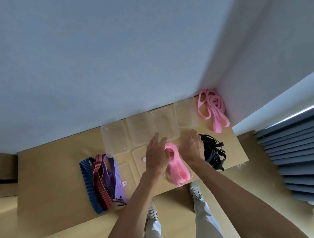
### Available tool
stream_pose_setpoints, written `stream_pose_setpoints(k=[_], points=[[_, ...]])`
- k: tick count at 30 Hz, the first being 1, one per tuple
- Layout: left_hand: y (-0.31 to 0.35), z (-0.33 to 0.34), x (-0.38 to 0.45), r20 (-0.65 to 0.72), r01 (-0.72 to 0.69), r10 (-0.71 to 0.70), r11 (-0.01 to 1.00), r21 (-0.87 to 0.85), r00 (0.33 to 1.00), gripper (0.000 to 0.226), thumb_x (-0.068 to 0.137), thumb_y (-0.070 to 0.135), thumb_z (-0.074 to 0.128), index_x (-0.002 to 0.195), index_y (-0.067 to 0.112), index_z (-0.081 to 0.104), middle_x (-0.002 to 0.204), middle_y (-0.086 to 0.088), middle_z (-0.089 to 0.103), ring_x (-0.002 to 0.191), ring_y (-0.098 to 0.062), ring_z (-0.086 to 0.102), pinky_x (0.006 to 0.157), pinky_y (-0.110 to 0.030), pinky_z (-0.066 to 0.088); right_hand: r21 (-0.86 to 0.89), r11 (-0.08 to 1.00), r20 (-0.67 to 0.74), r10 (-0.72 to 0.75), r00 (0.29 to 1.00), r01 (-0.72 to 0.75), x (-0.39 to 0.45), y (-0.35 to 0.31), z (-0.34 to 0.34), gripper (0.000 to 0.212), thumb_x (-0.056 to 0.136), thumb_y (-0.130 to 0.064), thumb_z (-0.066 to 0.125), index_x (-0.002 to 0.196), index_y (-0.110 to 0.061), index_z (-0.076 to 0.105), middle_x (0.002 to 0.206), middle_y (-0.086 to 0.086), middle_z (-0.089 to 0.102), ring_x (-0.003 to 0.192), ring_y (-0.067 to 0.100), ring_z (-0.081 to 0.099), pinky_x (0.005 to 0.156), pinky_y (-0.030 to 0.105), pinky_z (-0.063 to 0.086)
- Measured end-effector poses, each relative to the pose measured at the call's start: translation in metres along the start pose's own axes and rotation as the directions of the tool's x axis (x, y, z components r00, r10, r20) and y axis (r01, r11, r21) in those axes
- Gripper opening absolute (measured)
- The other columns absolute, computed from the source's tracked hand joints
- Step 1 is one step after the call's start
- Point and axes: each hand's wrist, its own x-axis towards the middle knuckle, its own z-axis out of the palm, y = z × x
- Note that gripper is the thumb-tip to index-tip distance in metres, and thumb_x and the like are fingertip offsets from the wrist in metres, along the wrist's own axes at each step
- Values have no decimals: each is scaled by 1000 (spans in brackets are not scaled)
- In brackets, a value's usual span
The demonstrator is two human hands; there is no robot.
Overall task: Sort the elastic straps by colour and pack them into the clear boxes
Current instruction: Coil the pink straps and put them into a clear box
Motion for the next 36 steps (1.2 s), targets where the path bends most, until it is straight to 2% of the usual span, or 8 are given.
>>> stream_pose_setpoints(k=[5,8,12,16,22,28,32,36], points=[[80,25,36,-16,38,-39,996,-79,999,31,91,5,55,121,9,64,138,-8,54,120,-27,58,93,-33,48,74,995,27,70,997,-72,48,66,-50,53,79,2,53,131,-7,54,139,18,45,120,39,46,96,49,46],[121,46,63,-2,42,-42,993,-111,999,22,88,0,52,105,3,67,115,-9,62,102,-28,64,84,-29,47,111,983,59,138,989,-144,82,106,-77,59,79,6,54,137,-6,50,136,19,44,122,38,46,100,46,45],[166,74,92,50,52,-46,992,-117,998,33,94,9,55,126,8,64,125,-7,64,114,-23,61,103,-31,44,108,970,106,206,973,-217,112,144,-102,58,81,4,54,138,-6,49,130,18,48,114,37,55,91,43,50],[187,94,117,119,90,-76,988,-123,990,31,95,12,57,125,12,65,124,-7,64,114,-23,61,99,-28,41,114,963,195,221,956,-246,131,163,-106,57,84,2,54,140,-6,47,128,20,49,110,39,58,89,42,51],[197,110,145,189,189,-156,968,-168,969,28,94,12,54,118,12,69,114,-13,66,106,-28,62,89,-29,42,94,978,332,147,932,-188,156,174,-90,60,90,-2,54,147,-5,39,148,19,31,130,40,43,109,44,39],[193,121,155,246,295,-237,926,-236,940,31,89,4,54,115,10,71,118,-8,72,109,-24,65,87,-23,44,257,863,236,381,894,-435,171,169,-87,62,89,8,43,149,-5,37,134,24,48,118,41,52,93,43,47],[200,134,170,330,377,-279,882,-284,902,32,92,4,51,118,7,70,123,-9,69,115,-24,64,92,-25,46,236,806,211,504,838,-543,185,172,-85,42,92,0,47,132,-5,58,128,22,59,114,35,56,94,38,47],[203,147,181,380,435,-298,828,-354,876,32,94,5,52,119,9,70,130,-8,66,121,-22,61,89,-18,40,245,770,213,551,807,-590,195,177,-82,23,89,-2,57,108,-7,69,106,18,70,99,33,66,79,34,53]])
